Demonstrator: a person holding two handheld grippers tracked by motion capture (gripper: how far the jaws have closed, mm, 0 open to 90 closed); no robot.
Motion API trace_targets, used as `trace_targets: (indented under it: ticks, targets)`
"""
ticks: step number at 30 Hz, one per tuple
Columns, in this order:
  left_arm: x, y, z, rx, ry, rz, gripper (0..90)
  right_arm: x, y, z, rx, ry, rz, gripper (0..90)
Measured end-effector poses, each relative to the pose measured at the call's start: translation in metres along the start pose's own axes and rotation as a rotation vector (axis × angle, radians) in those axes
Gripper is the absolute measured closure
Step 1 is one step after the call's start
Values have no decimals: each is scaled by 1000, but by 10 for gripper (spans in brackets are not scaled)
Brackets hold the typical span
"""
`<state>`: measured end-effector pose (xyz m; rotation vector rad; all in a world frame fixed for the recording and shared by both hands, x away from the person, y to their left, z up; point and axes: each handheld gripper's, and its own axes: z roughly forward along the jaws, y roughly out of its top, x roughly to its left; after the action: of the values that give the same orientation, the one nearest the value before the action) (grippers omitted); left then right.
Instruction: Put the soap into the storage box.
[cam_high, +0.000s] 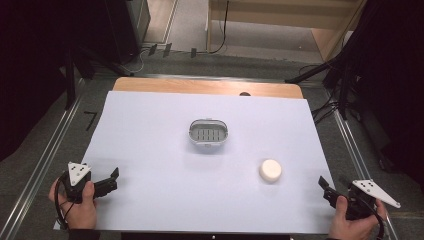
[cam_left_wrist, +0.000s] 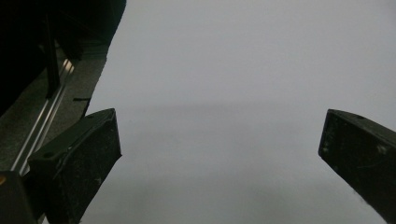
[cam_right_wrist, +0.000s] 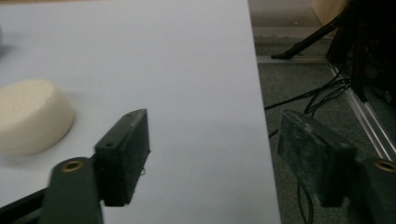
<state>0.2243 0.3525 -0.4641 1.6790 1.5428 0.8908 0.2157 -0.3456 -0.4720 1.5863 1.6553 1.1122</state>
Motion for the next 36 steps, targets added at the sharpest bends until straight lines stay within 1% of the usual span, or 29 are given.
trace_targets:
  ticks: [1, 2, 3, 4, 5, 7, 8, 9, 10, 12, 13, 14, 15, 16, 17, 18, 19, 21, 23, 24, 29, 31, 33, 34, 35, 36]
  targets:
    - [0, 0, 0, 1, 0, 0, 0, 2, -1, 0, 23, 41, -23, 189]
    - [0, 0, 0, 0, 0, -1, 0, 4, -1, 0, 36, 73, -28, 120]
    - [0, 0, 0, 0, 1, 1, 0, 8, -1, 1, 68, 123, -52, 102]
    - [0, 0, 0, -1, 4, 1, 0, 11, 0, 1, 77, 111, -70, 79]
    - [0, 0, 0, -1, 4, 1, 0, 11, 0, 1, 77, 111, -70, 79]
    - [0, 0, 0, -3, 7, 2, 0, 15, 3, 3, 102, 110, -97, 48]
    - [-1, 0, 0, -4, 9, 3, 0, 16, 5, 7, 143, 125, -113, 30]
    - [-1, 0, 0, -4, 9, 3, 0, 15, 6, 10, 171, 144, -120, 30]
    - [-1, 0, 0, -3, 10, 4, 0, 15, 6, 10, 171, 144, -120, 30]
    - [-1, 0, -1, -5, 6, 2, 0, 16, 7, 15, 216, 156, -145, 51]
    - [0, 0, -1, -4, 5, 1, 0, 17, 7, 17, 238, 155, -152, 52]
    - [0, 0, -1, -4, 3, 0, 0, 20, 8, 20, 266, 160, -168, 52]
    - [0, 0, -1, -4, 3, -2, 0, 20, 8, 20, 266, 160, -168, 52]
    - [0, 0, -1, -5, 1, -2, 0, 22, 9, 24, 292, 175, -174, 51]
    - [0, 0, -1, -5, 1, -2, 0, 22, 9, 24, 292, 175, -174, 51]
    - [1, 0, -1, -5, 0, -3, 0, 23, 11, 25, 304, 179, -185, 51]
    - [1, 0, -1, -5, 0, -2, 0, 26, 14, 28, 329, 199, -202, 51]
    - [0, -1, -1, -7, 0, -3, 0, 27, 16, 29, 338, 201, -209, 51]
    - [1, -1, -1, -7, 1, -4, 0, 29, 19, 31, 358, 215, -223, 58]
    - [1, -1, -1, -7, 2, -4, 0, 31, 22, 33, 379, 217, -241, 58]
    - [0, 0, -1, -4, 3, 0, 0, 31, 25, 36, 403, 220, -259, 58]
    - [0, 0, -1, -5, 4, 0, 0, 30, 27, 37, 426, 224, -271, 59]
    - [0, 0, -1, -5, 3, 1, 0, 31, 28, 37, 427, 226, -278, 59]
    - [-1, 0, 0, -4, 4, 2, 0, 32, 29, 37, 434, 233, -285, 59]
    - [-1, 0, 0, -4, 5, 4, 0, 34, 32, 39, 459, 241, -311, 60]
    - [-1, 0, -1, -4, 5, 4, 0, 34, 32, 39, 459, 241, -311, 60]
